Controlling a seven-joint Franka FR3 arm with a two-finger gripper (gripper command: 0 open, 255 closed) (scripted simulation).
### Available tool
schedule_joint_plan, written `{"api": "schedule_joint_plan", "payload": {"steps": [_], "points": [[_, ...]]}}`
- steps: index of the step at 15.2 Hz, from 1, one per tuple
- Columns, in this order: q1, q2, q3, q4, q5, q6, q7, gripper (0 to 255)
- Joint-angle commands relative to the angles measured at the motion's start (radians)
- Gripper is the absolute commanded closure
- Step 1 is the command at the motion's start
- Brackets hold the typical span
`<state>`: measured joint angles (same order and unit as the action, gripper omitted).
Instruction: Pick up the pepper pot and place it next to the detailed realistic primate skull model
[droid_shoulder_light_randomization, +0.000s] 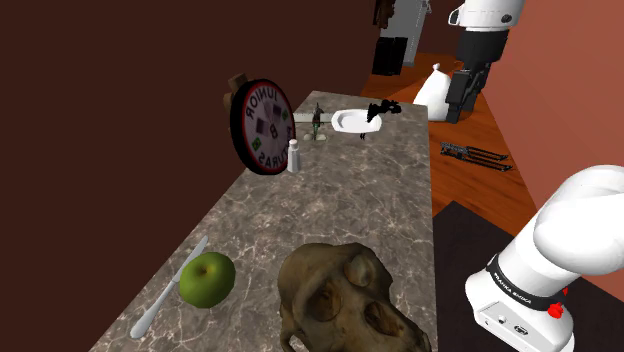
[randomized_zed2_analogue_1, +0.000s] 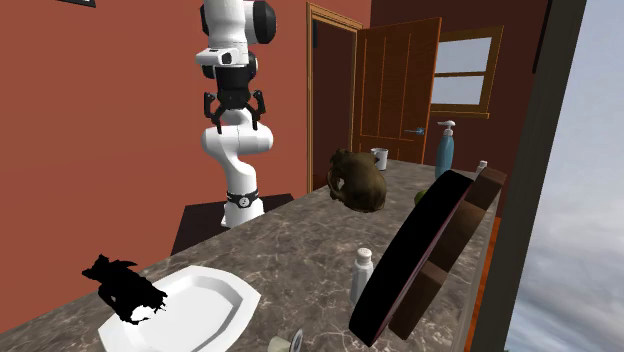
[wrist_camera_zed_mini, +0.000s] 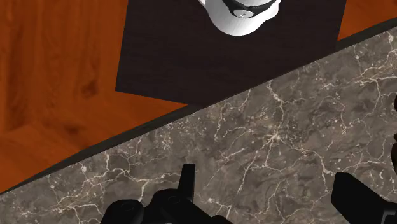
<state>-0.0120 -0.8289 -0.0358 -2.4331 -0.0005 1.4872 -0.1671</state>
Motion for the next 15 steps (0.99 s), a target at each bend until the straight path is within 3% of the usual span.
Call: {"api": "schedule_joint_plan", "payload": {"steps": [1,15], "points": [[0.0,0.0,0.0,0.0,0.0,0.0,0.0,0],[0.056,0.492,0.126,0.18,0.037,0.329,0.109,0]]}}
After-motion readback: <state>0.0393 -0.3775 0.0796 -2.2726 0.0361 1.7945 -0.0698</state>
